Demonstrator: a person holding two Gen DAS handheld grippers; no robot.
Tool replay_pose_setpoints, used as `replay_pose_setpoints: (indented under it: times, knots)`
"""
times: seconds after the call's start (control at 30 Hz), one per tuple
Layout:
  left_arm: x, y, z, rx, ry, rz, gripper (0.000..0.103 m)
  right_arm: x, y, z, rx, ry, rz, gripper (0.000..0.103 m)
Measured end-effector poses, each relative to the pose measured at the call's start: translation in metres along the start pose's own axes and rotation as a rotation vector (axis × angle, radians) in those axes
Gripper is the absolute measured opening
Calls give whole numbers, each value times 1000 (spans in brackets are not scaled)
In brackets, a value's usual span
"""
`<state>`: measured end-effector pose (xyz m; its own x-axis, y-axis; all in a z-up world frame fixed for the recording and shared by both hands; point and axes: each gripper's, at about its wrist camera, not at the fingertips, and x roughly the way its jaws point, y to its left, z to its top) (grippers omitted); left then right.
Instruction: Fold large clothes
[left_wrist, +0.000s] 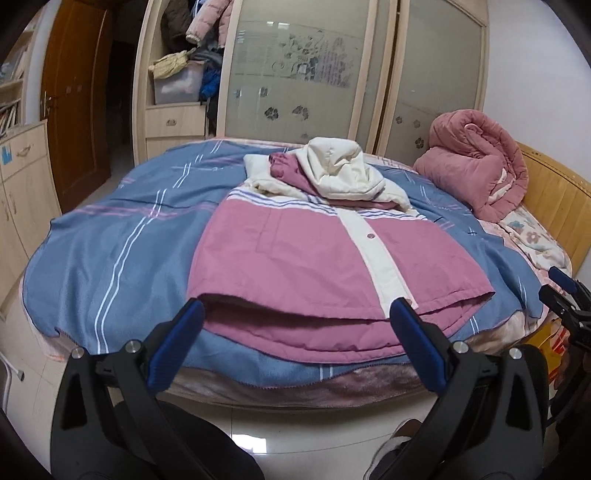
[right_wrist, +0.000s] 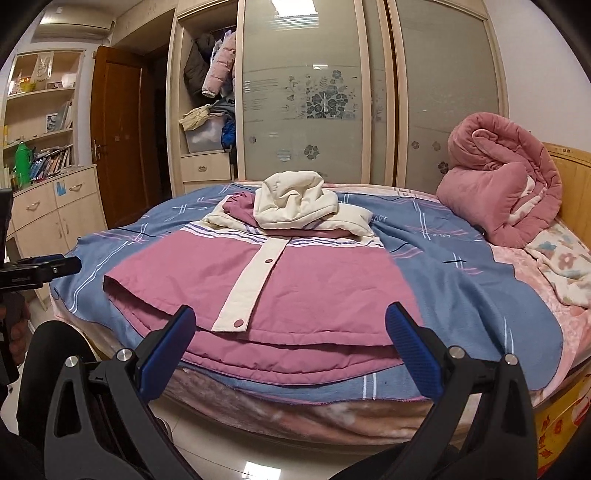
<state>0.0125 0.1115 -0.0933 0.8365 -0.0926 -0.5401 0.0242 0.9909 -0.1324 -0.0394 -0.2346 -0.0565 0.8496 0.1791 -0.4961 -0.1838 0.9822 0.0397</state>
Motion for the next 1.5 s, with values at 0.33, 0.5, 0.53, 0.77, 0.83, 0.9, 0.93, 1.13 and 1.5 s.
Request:
replay_pose_setpoints:
  times: [0.33, 0.5, 0.53, 0.77, 0.83, 0.9, 0.93, 1.13, 1.5]
  knots:
    - [5, -8, -2, 26, 20, 7, 101, 5, -7, -1, 18, -2, -8, 102]
    - [8, -11, -2, 31, 28, 6, 101, 6, -10, -4, 24, 3, -14, 102]
    - [8, -11, -2, 31, 29, 6, 101, 7, -11, -5, 27, 5, -15, 102]
    - [12, -13, -3, 35, 39, 5, 101, 9, -18, -8, 38, 13, -23, 102]
    - [14, -14, -4, 40, 44, 5, 101, 10, -19, -10, 42, 16, -23, 102]
    - [15, -16, -5, 48, 45, 5, 101, 12, -20, -12, 42, 22, -23, 102]
    - [15, -17, -5, 50, 46, 5, 101, 12, -21, -12, 41, 23, -24, 102]
    - [18, -16, -7, 58, 53, 12, 101, 17, -21, -11, -18, 29, -46, 102]
    - [26, 3, -12, 6, 77, 22, 101, 46, -18, -37, -574, 22, -228, 102]
